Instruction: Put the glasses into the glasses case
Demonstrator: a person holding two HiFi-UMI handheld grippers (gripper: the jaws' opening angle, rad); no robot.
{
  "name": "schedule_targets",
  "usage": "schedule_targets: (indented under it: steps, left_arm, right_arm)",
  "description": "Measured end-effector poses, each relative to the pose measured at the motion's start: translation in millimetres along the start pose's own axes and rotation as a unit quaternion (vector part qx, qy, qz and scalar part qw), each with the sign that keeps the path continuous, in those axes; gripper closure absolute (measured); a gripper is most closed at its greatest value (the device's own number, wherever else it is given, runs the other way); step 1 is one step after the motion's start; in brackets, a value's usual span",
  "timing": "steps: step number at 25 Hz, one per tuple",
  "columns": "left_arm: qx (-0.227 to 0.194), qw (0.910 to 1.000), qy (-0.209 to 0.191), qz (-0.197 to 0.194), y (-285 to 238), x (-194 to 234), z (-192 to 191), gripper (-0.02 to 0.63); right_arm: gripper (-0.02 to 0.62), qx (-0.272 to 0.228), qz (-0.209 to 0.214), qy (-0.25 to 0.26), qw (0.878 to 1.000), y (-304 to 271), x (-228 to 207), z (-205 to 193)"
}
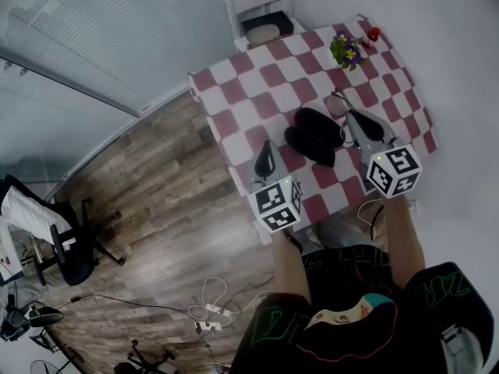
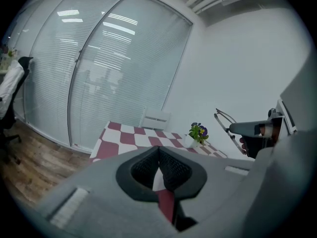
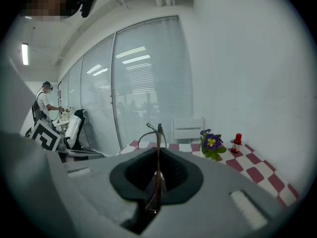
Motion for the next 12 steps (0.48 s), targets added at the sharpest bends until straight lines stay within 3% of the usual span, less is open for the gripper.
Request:
schedule_targets:
  steps: [12]
  left_arm:
    - [0.049,0.9987,-0.012,0.005,-5.8,-4.6,-37.0,0.598]
  right_arm:
    - [0.578,0.057,0.037,-0.035,0.997,-13.2,15.0,-57.0]
Point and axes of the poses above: the fingertips, and each gripper's own axes: y backward along the fingers, x to its left, z out of its top, the point moved 5 cm from there along y, backward along the fingers, and after that the axes turned 14 degrees about -x, right-handed, at the moved point
